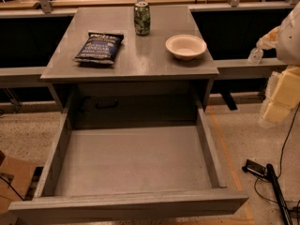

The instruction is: Place green can into top drawer

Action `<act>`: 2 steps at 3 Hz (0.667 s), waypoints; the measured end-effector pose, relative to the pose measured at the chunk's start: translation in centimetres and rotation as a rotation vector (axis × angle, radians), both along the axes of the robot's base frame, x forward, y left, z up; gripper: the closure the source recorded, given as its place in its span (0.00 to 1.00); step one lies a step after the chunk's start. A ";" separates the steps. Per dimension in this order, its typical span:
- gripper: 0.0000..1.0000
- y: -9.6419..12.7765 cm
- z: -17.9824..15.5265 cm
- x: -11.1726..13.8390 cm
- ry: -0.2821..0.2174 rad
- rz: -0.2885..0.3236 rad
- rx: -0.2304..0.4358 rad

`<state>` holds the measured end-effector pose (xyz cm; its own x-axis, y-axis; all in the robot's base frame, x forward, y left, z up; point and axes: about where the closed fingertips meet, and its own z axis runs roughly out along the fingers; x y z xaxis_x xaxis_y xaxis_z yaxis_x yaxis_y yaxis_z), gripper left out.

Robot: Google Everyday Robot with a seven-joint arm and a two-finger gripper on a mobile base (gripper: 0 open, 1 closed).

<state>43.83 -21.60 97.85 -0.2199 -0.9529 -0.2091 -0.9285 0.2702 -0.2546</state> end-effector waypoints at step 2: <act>0.00 0.3 0.2 0.3 -0.016 -0.002 0.016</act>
Offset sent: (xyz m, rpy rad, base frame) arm 0.0072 0.0053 -0.0025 0.0354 -0.0135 -0.0025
